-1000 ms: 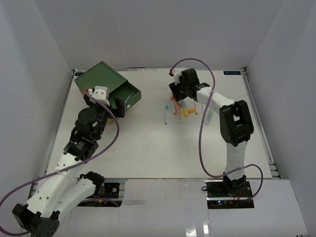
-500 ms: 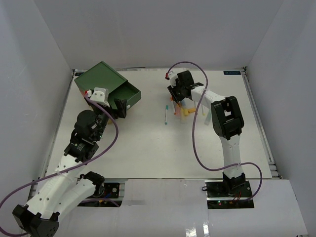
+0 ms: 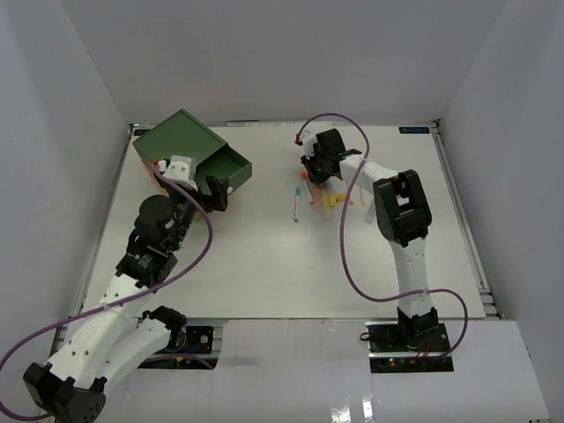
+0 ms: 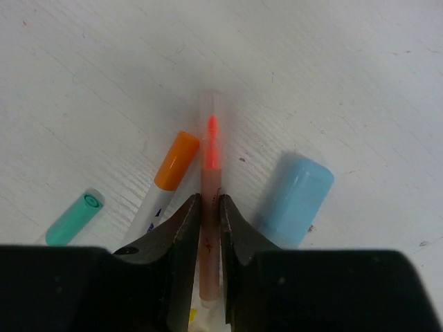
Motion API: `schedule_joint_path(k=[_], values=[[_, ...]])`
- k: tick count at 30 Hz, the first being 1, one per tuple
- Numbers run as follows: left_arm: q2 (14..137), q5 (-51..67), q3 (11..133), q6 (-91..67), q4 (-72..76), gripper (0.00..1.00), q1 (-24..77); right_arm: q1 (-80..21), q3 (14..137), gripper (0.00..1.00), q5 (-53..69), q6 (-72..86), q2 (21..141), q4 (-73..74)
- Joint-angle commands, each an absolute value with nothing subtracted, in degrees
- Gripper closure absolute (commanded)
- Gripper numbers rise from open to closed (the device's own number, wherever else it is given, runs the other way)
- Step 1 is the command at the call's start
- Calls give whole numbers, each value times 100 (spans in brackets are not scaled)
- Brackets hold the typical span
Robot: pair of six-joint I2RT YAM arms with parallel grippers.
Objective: Sort the stationery into containers
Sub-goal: Pick up the pen from the center of the board, then place the pen in the drawer.
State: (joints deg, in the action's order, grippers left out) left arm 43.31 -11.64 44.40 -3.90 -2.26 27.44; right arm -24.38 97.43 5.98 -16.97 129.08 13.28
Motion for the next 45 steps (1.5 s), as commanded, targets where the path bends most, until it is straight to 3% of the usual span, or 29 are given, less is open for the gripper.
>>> schedule_joint_path(k=[1,10,15,23,30,37,41,45], values=[[4315,-1081,4491,-431,-132,2,2725,-2391,9958,79,510,-1740,13017,1275],[4745,-836,4973,-956,-534,2,2725,-2391,10037,85,501,-1653,12358,1292],[5255,-273,5624,-1669,-949,2,2725,-2399,9695,84,913,-1240,11366,1187],[6194,597,6196,-3022,-862,2,2882,-2408,7414,84,1739,315,8829,-147],[7038,-420,6749,-3304,-134,2,4129,-2505,5400,84,2109,1493,7006,-1801],[7794,-1089,7048,-3533,448,5,4658,-2540,4430,83,2101,2109,6048,-2469],[8173,-1239,7242,-3516,448,9,4807,-2540,4210,83,2083,2249,5863,-2628],[8393,-1301,7339,-3524,466,20,4922,-2540,4122,82,2153,2355,5827,-2742]])
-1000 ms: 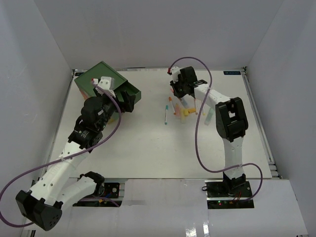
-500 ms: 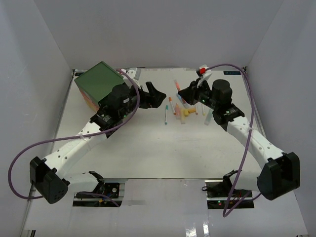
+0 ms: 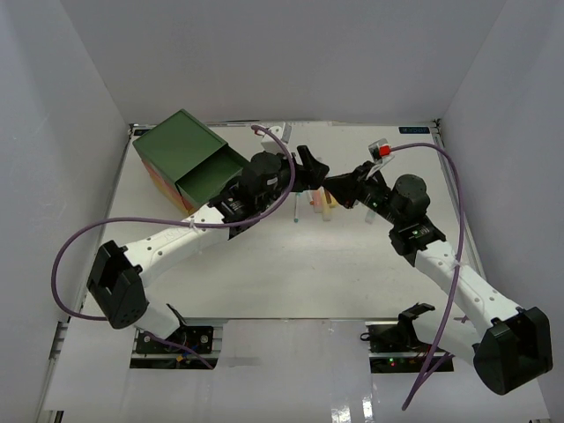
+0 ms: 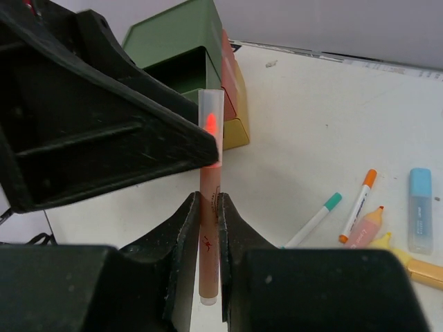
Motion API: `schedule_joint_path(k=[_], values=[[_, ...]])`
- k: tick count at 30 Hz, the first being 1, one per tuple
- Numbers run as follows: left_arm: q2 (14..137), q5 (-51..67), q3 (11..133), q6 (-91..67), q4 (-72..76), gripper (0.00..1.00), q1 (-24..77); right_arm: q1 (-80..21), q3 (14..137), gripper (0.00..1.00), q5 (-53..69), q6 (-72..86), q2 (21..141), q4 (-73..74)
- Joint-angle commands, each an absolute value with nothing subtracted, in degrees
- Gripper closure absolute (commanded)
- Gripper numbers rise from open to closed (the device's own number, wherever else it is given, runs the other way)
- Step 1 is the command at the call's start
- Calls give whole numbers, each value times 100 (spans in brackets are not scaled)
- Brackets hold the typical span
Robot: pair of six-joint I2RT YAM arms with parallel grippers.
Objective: Sort the stationery into containers
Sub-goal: Place the pen in the drawer.
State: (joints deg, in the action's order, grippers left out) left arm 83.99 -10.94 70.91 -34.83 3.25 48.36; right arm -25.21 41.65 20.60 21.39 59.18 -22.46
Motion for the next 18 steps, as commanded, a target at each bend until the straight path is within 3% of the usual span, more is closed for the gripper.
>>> schedule_joint_path(k=[1,6,9,14,18], values=[[8420,-1301,7356,-3524,466,22,4939,-2540,4096,82,2162,2373,5818,-2768],[8587,-1196,7497,-3411,501,40,5027,-2540,4017,82,2206,2435,5818,-2830],[8613,-1081,7523,-3323,545,58,5045,-2549,3990,79,2189,2435,5792,-2821],[8561,-1002,7488,-3165,571,82,5054,-2540,3990,61,2145,2338,5801,-2725],[8438,-1282,7444,-2875,467,88,5045,-2540,4043,39,2136,2198,5774,-2462]])
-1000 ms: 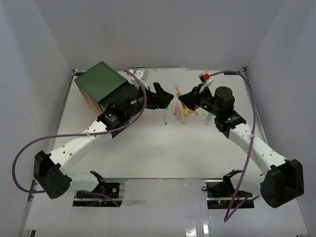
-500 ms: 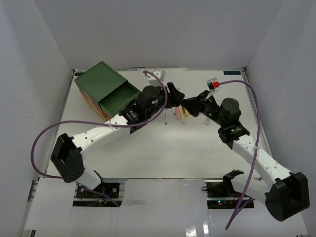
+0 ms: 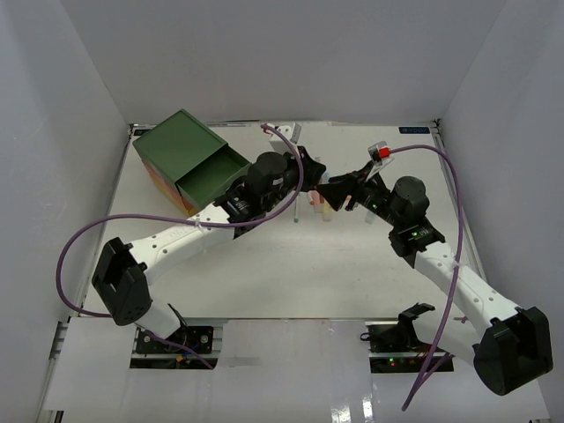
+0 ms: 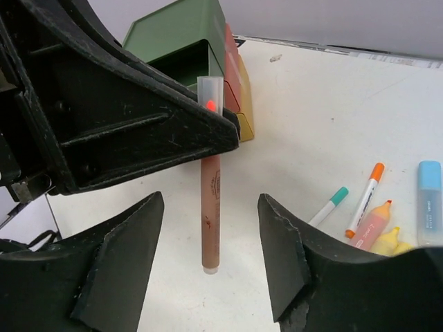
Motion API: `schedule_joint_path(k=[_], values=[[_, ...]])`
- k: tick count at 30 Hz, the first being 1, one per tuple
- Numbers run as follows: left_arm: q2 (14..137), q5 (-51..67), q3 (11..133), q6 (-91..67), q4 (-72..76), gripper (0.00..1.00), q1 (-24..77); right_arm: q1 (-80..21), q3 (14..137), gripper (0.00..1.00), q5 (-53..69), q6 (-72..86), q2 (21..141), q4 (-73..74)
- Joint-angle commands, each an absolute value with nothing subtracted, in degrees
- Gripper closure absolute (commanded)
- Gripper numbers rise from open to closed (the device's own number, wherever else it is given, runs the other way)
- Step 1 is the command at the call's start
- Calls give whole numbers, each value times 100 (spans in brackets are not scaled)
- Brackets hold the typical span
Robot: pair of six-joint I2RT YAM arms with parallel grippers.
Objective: Sort the stationery into containers
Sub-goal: Place the pen in the drawer.
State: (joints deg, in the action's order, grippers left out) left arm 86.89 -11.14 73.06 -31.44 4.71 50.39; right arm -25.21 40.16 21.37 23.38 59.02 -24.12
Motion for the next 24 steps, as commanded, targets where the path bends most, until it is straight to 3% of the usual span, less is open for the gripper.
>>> schedule_joint_path(k=[1,4,6,14,18,24], values=[[8368,-1353,7436,-2804,440,89,5045,-2540,4052,36,2110,2171,5740,-2400],[8262,-1783,7584,-2051,37,91,5036,-2540,4096,16,2040,1856,5599,-2049],[8201,-2203,7838,-1619,-332,91,5019,-2540,4122,10,1969,1680,5459,-1760],[8095,-3445,8638,1218,-1677,87,4756,-2540,4070,6,1890,1002,5221,-1134],[8200,-3367,8807,1791,-2109,82,4211,-2540,3920,4,1881,888,5334,-1143],[8559,-3050,8807,2302,-2355,82,3297,-2549,3788,4,2039,844,5545,-1213]])
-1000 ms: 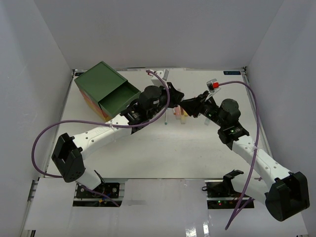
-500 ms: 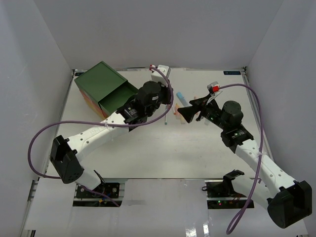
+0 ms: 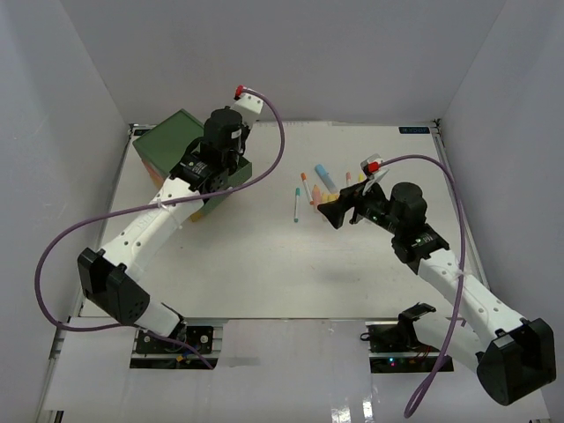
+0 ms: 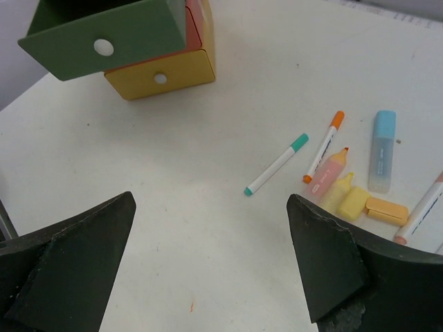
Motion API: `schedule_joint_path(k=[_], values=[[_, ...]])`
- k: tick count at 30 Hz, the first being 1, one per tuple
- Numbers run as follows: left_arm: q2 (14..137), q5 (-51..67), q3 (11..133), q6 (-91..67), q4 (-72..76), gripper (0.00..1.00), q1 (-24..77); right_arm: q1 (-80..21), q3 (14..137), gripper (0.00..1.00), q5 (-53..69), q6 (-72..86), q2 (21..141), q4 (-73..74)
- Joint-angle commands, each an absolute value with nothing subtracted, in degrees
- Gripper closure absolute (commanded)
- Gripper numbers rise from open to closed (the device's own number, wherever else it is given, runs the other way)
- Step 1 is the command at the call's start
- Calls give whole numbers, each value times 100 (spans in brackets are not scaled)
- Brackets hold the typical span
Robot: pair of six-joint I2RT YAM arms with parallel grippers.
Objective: Sort the stationery into containers
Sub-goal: Place the pen in the drawer.
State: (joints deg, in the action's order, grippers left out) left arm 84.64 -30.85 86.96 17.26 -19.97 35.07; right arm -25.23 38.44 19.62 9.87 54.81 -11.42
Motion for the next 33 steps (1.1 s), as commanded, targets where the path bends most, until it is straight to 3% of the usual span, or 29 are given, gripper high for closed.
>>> schedule_joint_path(k=[1,4,9,11,16,21,33], values=[[8604,-3006,8807,2355,-2434,82,3183,-2540,3779,3,2048,844,5563,-1222],[8701,-2769,8658,2303,-2522,80,3042,-2549,3727,4,2057,826,5616,-1213],[8833,-2795,8438,2119,-2549,60,2953,-2540,3639,3,2074,800,5643,-1204],[8842,-2821,8420,2031,-2584,47,2944,-2540,3612,3,2074,774,5651,-1187],[8596,-2707,8446,1820,-2654,31,2936,-2549,3525,3,2066,738,5625,-1169],[8113,-2208,8525,1163,-3074,30,2936,-2540,3463,3,2074,703,5643,-1134],[7146,737,7472,-1327,-3656,35,2936,-2540,3217,3,1942,624,5432,-1002]])
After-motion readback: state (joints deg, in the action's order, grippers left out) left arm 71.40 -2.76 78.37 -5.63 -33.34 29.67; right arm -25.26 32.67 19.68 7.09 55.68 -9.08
